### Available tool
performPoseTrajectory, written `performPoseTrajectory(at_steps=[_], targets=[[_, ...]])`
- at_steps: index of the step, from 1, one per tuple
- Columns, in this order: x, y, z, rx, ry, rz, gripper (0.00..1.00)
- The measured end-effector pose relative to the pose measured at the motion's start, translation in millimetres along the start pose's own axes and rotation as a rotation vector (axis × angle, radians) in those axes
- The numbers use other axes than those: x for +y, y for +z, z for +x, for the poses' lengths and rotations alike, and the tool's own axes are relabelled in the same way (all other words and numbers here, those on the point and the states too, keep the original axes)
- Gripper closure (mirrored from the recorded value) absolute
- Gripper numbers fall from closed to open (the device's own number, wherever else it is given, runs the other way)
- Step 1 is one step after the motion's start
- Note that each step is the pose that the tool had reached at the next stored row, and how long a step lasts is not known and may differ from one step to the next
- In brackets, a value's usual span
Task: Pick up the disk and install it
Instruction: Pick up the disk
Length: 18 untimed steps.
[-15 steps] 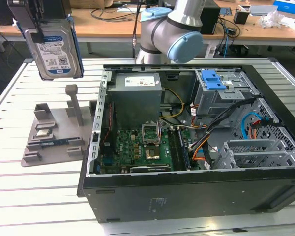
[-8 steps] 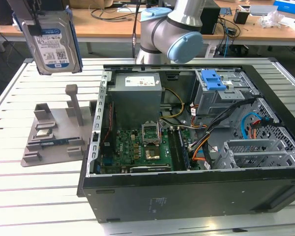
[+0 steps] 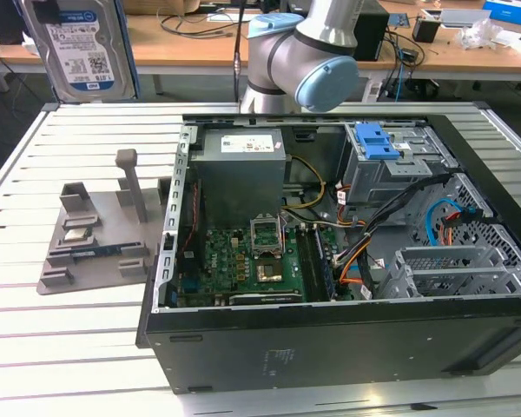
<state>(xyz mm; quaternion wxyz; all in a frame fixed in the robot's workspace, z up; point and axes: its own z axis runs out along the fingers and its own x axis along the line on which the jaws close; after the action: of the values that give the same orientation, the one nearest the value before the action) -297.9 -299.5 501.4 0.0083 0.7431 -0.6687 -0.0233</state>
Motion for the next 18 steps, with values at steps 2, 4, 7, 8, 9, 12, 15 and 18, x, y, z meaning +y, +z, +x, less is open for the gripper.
performPoseTrajectory(at_steps=[2,4,7,8,9,12,15,18], targets=[[0.0,-0.1,0.0,0.0000,0.000,0.0000,0.63],[0.0,-0.1,0.0,-0.0001,0.000,0.0001,0.63],[0.0,-0.2,0.0,-0.0001,0.000,0.0001,0.63],[-1.5,-0.3,0.1,0.0000,0.000,0.0000,0.63],[-3.5,-0.4,0.4,0.0000,0.000,0.0000,0.63],[-11.8,-0.7,1.3,-0.0001,0.000,-0.0001,0.63],[-21.4,-1.2,2.2,-0.0001,0.000,-0.0007,0.63],[-38.8,-2.0,4.1,-0.0002,0.000,-0.0017,0.63]])
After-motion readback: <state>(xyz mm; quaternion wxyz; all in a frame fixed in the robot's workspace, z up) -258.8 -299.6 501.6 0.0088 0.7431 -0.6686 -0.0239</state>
